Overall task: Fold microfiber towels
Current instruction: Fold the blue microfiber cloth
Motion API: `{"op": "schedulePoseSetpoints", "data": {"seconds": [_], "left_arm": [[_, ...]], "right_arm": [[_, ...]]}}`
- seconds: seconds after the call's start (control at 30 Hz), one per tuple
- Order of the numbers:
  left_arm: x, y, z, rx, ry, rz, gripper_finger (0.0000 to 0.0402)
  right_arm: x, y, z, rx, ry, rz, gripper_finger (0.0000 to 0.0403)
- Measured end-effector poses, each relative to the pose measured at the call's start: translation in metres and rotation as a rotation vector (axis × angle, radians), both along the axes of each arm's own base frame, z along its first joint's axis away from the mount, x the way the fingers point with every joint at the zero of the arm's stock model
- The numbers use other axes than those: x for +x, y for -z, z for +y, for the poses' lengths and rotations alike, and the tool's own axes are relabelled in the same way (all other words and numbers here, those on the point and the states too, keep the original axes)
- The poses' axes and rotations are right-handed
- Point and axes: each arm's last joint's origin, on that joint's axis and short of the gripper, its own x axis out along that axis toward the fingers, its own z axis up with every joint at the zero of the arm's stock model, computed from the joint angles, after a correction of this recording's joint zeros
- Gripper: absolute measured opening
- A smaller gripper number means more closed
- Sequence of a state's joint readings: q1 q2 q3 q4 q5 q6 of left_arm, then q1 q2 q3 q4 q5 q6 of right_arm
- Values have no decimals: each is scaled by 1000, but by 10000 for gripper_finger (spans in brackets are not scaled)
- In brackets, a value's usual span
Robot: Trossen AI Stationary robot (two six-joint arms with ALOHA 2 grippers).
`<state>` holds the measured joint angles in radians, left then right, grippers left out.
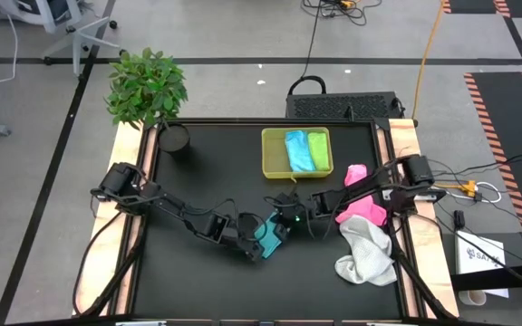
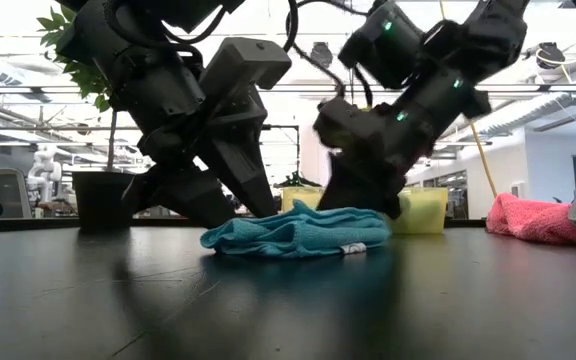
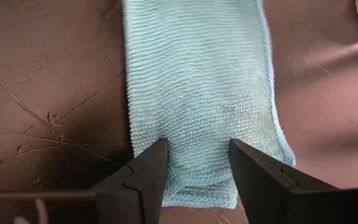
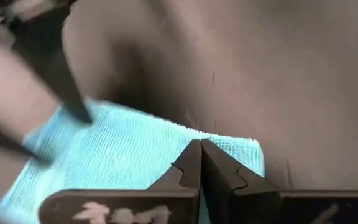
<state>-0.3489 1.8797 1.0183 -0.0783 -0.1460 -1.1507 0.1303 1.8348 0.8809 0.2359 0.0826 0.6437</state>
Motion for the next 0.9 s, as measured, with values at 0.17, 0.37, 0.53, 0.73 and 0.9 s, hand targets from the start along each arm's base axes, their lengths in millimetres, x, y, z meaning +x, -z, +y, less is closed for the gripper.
{"op": "schedulePoseSetpoints", "data": {"seconds": [0.17,0.37,0.53,0.73,0.9], "left_arm": [[0,0,1,10,12,2,177],[0,0,1,16,17,2,177],[0,0,1,22,36,3,177],[-1,0,-2,-7,152,18,177],[-2,0,-5,-40,217,31,177]], "right_arm": [[-5,-38,3,-5,-37,-110,0],[-6,-36,20,-4,-91,-118,0],[-2,-15,36,-36,-165,-108,0],[3,19,40,-104,-228,-57,0],[2,60,38,-65,-234,-15,0]]}}
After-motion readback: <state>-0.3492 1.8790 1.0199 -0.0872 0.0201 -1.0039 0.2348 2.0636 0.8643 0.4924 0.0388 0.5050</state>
